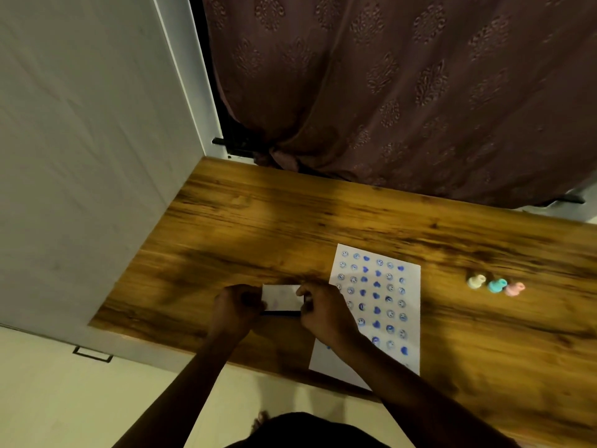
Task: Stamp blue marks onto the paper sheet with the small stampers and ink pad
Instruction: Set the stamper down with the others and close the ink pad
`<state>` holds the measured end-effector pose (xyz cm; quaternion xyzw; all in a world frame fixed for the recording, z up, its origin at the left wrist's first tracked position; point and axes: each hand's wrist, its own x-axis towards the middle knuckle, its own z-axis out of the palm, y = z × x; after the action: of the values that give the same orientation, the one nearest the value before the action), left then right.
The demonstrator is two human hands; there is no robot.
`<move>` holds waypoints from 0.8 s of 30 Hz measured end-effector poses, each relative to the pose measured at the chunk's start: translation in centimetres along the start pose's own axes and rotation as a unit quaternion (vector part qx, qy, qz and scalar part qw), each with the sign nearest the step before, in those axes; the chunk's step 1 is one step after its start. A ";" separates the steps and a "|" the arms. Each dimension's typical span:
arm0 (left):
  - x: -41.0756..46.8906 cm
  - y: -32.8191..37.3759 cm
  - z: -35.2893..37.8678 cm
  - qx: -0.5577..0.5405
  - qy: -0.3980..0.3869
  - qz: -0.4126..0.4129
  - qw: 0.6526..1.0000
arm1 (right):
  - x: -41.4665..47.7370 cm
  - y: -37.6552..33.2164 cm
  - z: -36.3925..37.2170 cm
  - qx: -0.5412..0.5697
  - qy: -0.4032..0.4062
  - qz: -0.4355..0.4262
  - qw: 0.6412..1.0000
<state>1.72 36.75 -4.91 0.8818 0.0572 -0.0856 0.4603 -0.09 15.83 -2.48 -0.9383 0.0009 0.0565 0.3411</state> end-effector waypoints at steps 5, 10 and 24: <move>-0.3 0.2 -0.1 -0.033 -0.006 -0.007 0.999 | -0.2 -0.7 0.3 0.004 0.046 0.021 0.999; -0.4 -0.1 0.1 -0.023 -0.003 -0.021 1.000 | -0.4 -0.8 0.4 0.004 0.031 0.043 0.999; -0.2 0.0 0.5 0.040 -0.003 -0.034 0.999 | -0.2 -0.9 0.5 0.061 0.003 0.106 0.993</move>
<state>1.48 36.36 -5.16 0.8966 0.0820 -0.1058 0.4222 -0.31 16.83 -2.28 -0.9106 0.1044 0.0896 0.3898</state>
